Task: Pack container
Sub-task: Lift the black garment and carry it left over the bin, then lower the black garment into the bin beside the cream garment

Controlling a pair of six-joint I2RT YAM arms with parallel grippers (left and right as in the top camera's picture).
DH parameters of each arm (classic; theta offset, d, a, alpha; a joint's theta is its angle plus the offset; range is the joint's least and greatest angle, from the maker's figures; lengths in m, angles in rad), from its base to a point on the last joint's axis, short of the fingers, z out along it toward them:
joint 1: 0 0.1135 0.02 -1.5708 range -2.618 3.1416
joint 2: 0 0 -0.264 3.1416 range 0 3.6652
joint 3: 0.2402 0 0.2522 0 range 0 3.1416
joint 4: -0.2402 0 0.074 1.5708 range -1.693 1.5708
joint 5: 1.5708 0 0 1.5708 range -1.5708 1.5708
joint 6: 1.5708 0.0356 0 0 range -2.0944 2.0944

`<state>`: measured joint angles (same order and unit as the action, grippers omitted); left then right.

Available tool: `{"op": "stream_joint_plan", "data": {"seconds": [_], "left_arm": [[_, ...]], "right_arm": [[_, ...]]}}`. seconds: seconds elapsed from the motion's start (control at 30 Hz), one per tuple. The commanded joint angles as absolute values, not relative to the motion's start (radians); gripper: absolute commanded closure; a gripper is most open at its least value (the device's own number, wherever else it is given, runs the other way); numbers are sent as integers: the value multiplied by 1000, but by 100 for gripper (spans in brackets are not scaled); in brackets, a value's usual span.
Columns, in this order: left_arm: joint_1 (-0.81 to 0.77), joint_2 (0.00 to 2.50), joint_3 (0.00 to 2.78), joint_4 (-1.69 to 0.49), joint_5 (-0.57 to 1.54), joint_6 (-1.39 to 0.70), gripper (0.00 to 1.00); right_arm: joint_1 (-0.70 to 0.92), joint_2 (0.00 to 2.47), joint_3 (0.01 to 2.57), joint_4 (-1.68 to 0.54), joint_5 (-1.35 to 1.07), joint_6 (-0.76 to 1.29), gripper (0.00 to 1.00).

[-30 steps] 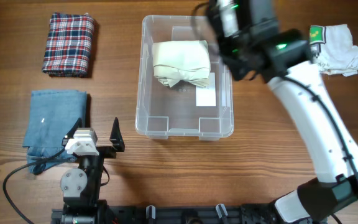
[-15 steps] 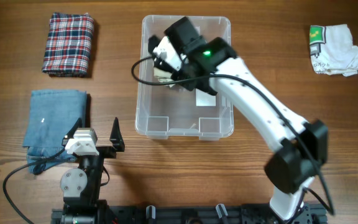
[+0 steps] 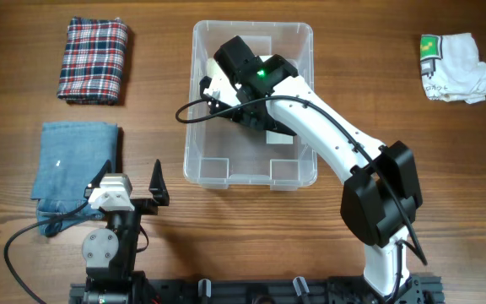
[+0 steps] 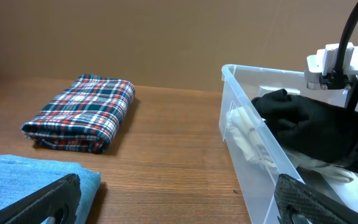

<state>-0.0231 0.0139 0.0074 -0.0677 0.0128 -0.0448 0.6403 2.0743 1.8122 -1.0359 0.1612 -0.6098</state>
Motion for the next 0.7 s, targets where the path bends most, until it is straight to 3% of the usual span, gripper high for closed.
{"op": "stream_joint_plan", "data": {"seconds": [0.0, 0.27, 0.67], "left_arm": [[-17, 7, 6, -74, 7, -30, 0], [-17, 7, 6, -74, 7, -30, 0], [-17, 7, 6, -74, 7, -30, 0]], "right_arm": [[642, 2085, 1819, -1040, 241, -586, 47], [642, 2035, 1820, -1064, 259, -520, 42], [642, 1850, 1820, -1053, -24, -474, 28]]}}
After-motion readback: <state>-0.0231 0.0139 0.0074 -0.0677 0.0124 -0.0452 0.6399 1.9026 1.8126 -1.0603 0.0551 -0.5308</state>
